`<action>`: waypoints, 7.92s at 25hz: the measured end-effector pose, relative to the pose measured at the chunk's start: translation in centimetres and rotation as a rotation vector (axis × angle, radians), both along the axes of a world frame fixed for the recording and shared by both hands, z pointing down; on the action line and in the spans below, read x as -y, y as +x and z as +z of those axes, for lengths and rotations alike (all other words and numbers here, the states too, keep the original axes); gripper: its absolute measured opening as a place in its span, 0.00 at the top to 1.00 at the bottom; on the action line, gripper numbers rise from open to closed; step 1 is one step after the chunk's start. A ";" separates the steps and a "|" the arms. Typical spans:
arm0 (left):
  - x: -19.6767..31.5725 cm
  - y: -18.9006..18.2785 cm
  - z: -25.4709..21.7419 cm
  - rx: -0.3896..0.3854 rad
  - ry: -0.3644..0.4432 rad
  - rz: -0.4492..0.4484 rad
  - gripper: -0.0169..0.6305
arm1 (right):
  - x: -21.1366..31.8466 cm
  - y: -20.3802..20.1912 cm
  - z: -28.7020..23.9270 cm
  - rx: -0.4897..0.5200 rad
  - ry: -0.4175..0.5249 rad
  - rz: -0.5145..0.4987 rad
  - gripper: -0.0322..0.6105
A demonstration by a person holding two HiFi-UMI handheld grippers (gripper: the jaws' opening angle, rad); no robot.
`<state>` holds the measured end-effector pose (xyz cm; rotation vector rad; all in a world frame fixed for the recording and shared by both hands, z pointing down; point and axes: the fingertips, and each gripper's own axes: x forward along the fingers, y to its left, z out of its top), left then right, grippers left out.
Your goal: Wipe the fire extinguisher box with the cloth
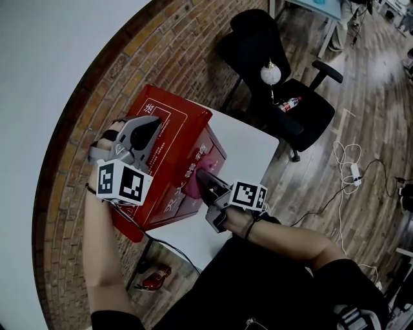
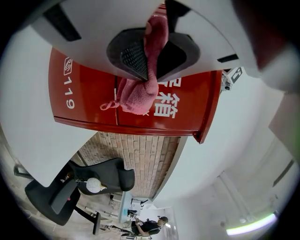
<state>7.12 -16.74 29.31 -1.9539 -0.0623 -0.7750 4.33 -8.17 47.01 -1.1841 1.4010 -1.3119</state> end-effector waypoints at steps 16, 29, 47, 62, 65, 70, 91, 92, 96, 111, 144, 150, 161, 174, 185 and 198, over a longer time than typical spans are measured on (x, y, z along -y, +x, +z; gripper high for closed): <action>-0.1 0.1 -0.1 -0.001 0.002 0.002 0.94 | -0.4 0.1 -7.5 0.006 0.122 0.024 0.85; 0.0 0.0 0.0 0.001 0.000 0.000 0.94 | -0.3 -0.2 -13.4 -0.068 0.268 0.032 0.85; -0.1 0.1 0.0 0.002 0.000 0.002 0.94 | -1.4 -4.2 -13.7 -0.050 0.273 0.031 0.85; -0.2 0.1 -0.1 0.002 0.001 0.002 0.94 | -2.3 -7.5 -13.1 -0.073 0.261 0.004 0.85; -0.2 0.1 -0.1 0.002 0.001 0.002 0.94 | -2.3 -7.7 -12.4 -0.071 0.248 0.003 0.85; -0.1 0.1 -0.1 0.001 0.002 0.002 0.94 | -2.3 -7.8 -11.4 -0.078 0.233 0.005 0.85; -0.1 0.1 -0.1 0.000 0.001 0.002 0.94 | -2.2 -7.5 -6.2 -0.033 0.127 0.024 0.85; -0.1 0.1 -0.1 0.000 0.002 0.002 0.94 | -2.2 -7.4 -5.9 -0.031 0.125 0.025 0.85; 0.0 0.1 -0.1 0.000 0.002 0.003 0.94 | -2.1 -7.4 -5.1 -0.038 0.120 0.028 0.85; -0.1 0.1 -0.2 -0.005 0.004 0.002 0.94 | -1.9 -7.2 1.3 -0.094 -0.006 0.026 0.85; -0.1 0.0 -0.2 0.000 0.003 0.003 0.94 | -1.9 -7.5 9.1 -0.147 -0.126 -0.003 0.85; -0.1 0.1 -0.3 -0.001 0.005 0.003 0.94 | -2.0 -7.3 11.1 -0.135 -0.164 0.000 0.85; -0.3 0.1 -0.3 0.002 0.002 0.008 0.94 | -2.1 -7.1 16.7 -0.153 -0.260 -0.008 0.85; -0.3 0.0 -0.2 0.003 -0.004 0.002 0.94 | -2.1 -6.8 22.7 -0.194 -0.340 -0.010 0.85; -0.2 0.0 -0.2 0.003 -0.005 0.000 0.94 | -2.1 -6.5 27.2 -0.207 -0.396 -0.014 0.85; -0.3 0.2 -0.2 0.005 0.008 0.020 0.94 | -2.2 -6.5 31.8 -0.249 -0.482 -0.031 0.85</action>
